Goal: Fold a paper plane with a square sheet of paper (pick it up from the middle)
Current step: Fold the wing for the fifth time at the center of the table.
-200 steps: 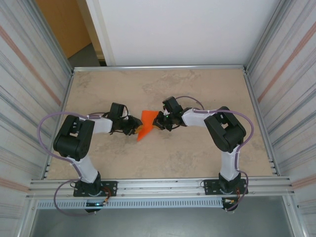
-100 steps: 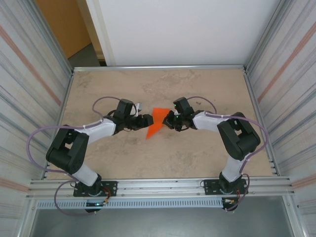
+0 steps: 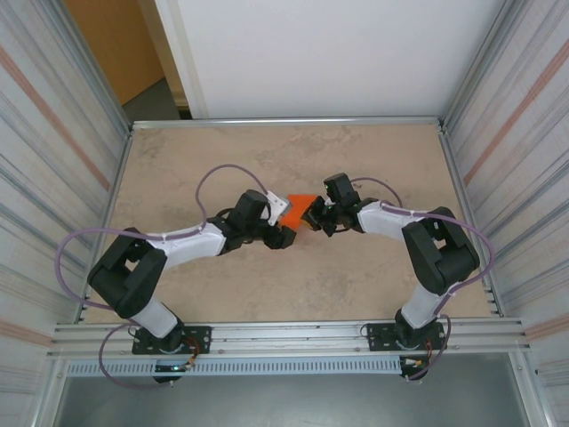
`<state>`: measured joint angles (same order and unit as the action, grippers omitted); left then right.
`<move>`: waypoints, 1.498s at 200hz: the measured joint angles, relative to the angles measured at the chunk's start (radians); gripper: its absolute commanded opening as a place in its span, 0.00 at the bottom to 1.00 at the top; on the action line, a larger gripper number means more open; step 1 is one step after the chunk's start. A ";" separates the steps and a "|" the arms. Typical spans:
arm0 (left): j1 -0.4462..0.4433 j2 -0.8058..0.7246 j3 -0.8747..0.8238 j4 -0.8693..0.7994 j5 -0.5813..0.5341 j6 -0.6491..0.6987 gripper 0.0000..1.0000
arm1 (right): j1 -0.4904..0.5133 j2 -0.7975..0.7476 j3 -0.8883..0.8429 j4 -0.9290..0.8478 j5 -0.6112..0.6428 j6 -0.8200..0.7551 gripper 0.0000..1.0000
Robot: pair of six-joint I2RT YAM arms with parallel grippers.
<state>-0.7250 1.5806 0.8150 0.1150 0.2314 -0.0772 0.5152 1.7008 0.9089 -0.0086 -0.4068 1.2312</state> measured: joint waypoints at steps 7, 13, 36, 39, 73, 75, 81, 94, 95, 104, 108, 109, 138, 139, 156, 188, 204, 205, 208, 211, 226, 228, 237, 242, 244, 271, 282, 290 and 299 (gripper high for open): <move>-0.011 0.004 0.000 0.016 -0.013 0.028 0.59 | 0.000 0.000 0.002 -0.005 -0.007 0.006 0.02; -0.017 0.008 0.000 0.027 -0.023 0.051 0.58 | 0.000 0.000 0.005 -0.011 -0.013 0.013 0.02; -0.023 0.037 0.000 0.076 -0.058 0.131 0.55 | -0.001 0.000 0.017 -0.020 -0.027 0.026 0.02; -0.023 0.040 0.000 0.082 -0.061 0.139 0.55 | -0.001 0.000 0.019 -0.021 -0.031 0.026 0.02; -0.023 0.085 -0.011 0.152 -0.078 0.216 0.51 | -0.010 0.000 0.027 -0.027 -0.045 0.047 0.03; -0.023 0.087 -0.011 0.154 -0.078 0.220 0.51 | -0.010 0.000 0.027 -0.027 -0.046 0.048 0.03; -0.023 0.094 -0.013 0.163 -0.080 0.229 0.50 | -0.012 0.000 0.027 -0.029 -0.048 0.050 0.03; -0.023 0.106 -0.020 0.183 -0.087 0.246 0.47 | -0.012 0.000 0.029 -0.031 -0.058 0.053 0.03; -0.023 0.107 -0.021 0.184 -0.087 0.247 0.47 | -0.012 0.000 0.029 -0.031 -0.058 0.053 0.03; -0.023 0.114 -0.026 0.198 -0.095 0.257 0.45 | -0.012 0.000 0.030 -0.030 -0.063 0.058 0.03; -0.023 0.117 -0.028 0.203 -0.097 0.262 0.44 | -0.012 0.000 0.031 -0.030 -0.065 0.061 0.04; -0.023 0.118 -0.029 0.205 -0.098 0.262 0.44 | -0.012 0.000 0.031 -0.031 -0.065 0.062 0.04; -0.023 0.137 -0.038 0.235 -0.103 0.276 0.38 | -0.012 0.002 0.040 -0.043 -0.072 0.071 0.05; -0.023 0.137 -0.038 0.236 -0.103 0.276 0.38 | -0.012 0.002 0.041 -0.043 -0.072 0.071 0.05; -0.023 0.146 -0.042 0.249 -0.103 0.281 0.35 | -0.012 0.006 0.049 -0.045 -0.080 0.071 0.06; -0.023 0.158 -0.050 0.268 -0.103 0.283 0.29 | -0.012 0.013 0.051 -0.046 -0.089 0.072 0.08; -0.023 0.158 -0.057 0.279 -0.103 0.283 0.26 | -0.012 0.014 0.051 -0.049 -0.089 0.074 0.14; -0.023 0.158 -0.058 0.279 -0.103 0.283 0.26 | -0.012 0.014 0.051 -0.049 -0.089 0.075 0.15; -0.023 0.158 -0.058 0.280 -0.103 0.283 0.25 | -0.012 0.014 0.051 -0.049 -0.089 0.074 0.17; -0.023 0.158 -0.059 0.280 -0.103 0.283 0.25 | -0.012 0.014 0.051 -0.050 -0.089 0.079 0.20; -0.023 0.158 -0.059 0.282 -0.103 0.283 0.23 | -0.012 0.014 0.053 -0.056 -0.089 0.076 0.34; -0.023 0.158 -0.059 0.282 -0.102 0.283 0.22 | -0.012 0.014 0.053 -0.058 -0.089 0.074 0.36; -0.023 0.159 -0.060 0.286 -0.102 0.283 0.22 | -0.012 0.014 0.056 -0.067 -0.087 0.076 0.45; -0.023 0.159 -0.060 0.287 -0.101 0.283 0.22 | -0.013 0.014 0.058 -0.072 -0.088 0.068 0.49; -0.023 0.160 -0.060 0.288 -0.101 0.282 0.22 | -0.013 0.014 0.058 -0.073 -0.086 0.072 0.50; -0.023 0.178 -0.060 0.299 -0.095 0.272 0.22 | -0.022 0.012 0.061 -0.102 -0.064 0.048 0.58; -0.023 0.188 -0.060 0.302 -0.092 0.264 0.22 | -0.030 0.010 0.061 -0.113 -0.054 0.040 0.59; -0.023 0.195 -0.060 0.303 -0.089 0.259 0.22 | -0.037 0.005 0.061 -0.122 -0.043 0.037 0.59; -0.023 0.203 -0.060 0.304 -0.082 0.253 0.22 | -0.045 -0.003 0.061 -0.132 -0.032 0.031 0.59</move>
<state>-0.7483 1.7836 0.7551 0.4187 0.1490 0.1761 0.4702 1.6978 0.9699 -0.1406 -0.4385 1.2625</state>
